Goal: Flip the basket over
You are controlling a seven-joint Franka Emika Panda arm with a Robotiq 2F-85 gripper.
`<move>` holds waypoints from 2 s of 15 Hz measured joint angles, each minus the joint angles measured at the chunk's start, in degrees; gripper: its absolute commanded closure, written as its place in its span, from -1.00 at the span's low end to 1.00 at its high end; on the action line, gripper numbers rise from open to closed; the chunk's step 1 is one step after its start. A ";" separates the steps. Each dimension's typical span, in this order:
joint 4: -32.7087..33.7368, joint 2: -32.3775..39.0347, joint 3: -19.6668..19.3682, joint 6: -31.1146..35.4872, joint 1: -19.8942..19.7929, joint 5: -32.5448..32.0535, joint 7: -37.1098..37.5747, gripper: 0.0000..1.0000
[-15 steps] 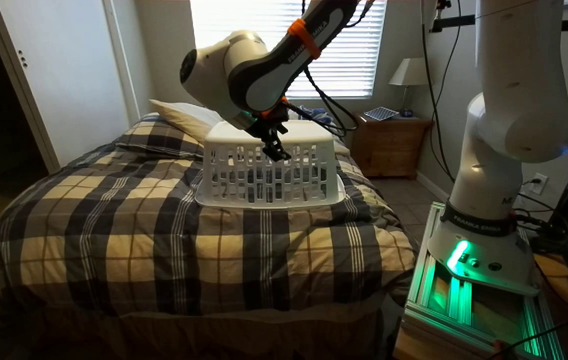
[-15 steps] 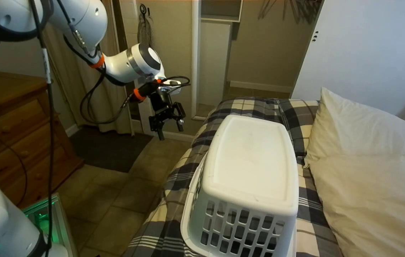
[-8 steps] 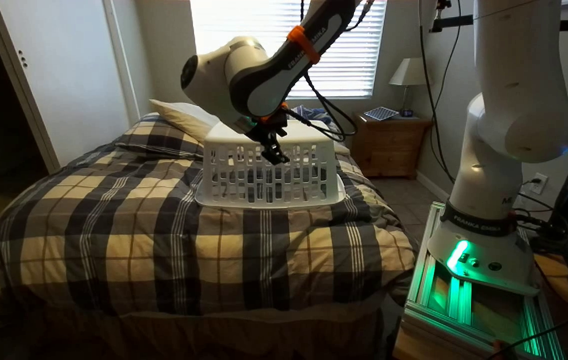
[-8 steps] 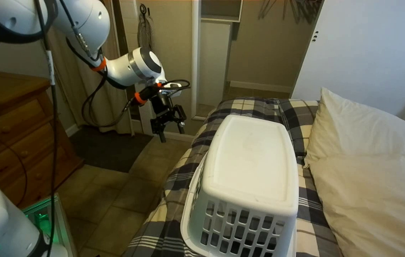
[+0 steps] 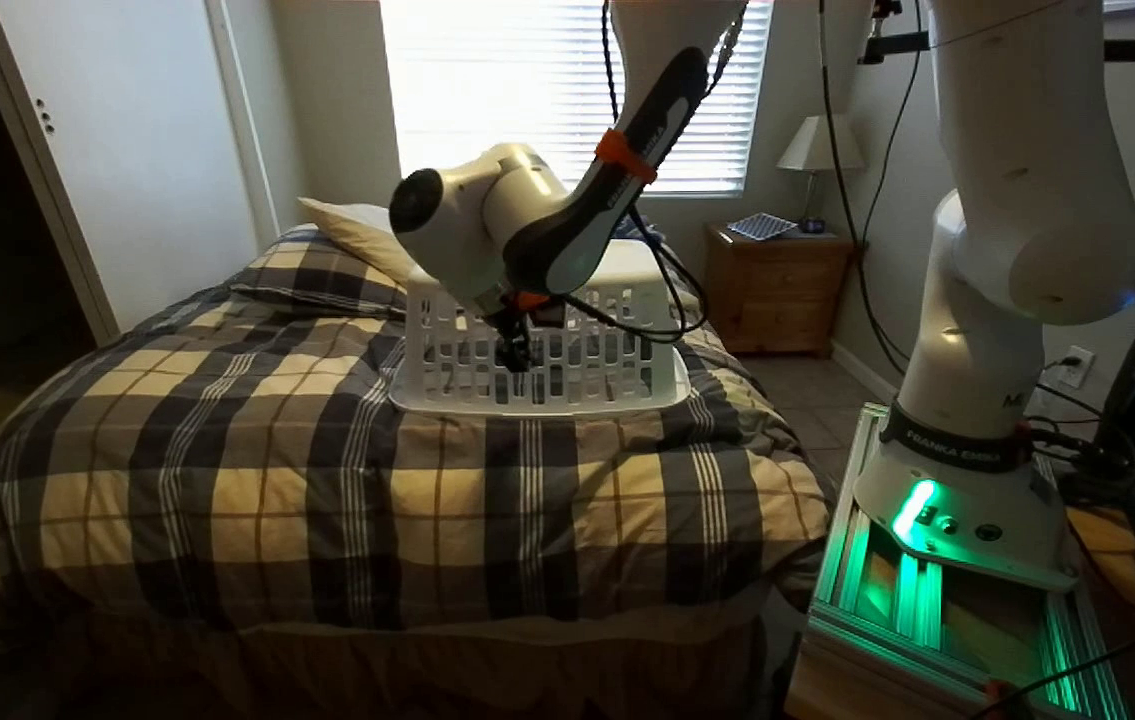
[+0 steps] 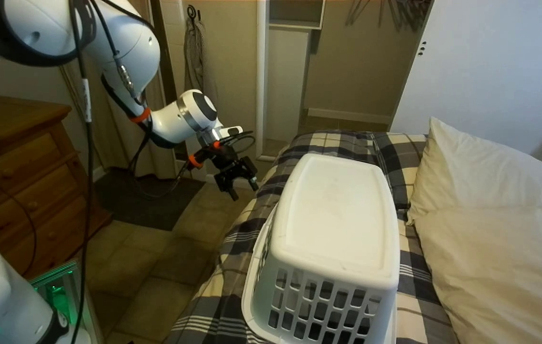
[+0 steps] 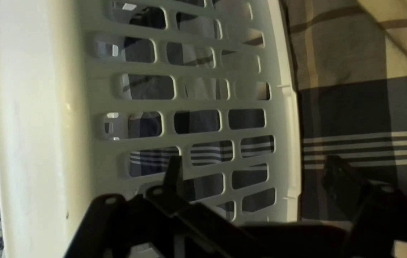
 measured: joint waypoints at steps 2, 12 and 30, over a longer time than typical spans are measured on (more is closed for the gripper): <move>-0.53 1.33 -1.10 3.84 -0.11 -3.25 2.79 -1.00; -0.29 4.95 -2.77 7.24 -0.97 -6.37 5.66 -1.00; -0.46 14.61 -3.48 7.22 -2.09 -25.06 19.48 -1.00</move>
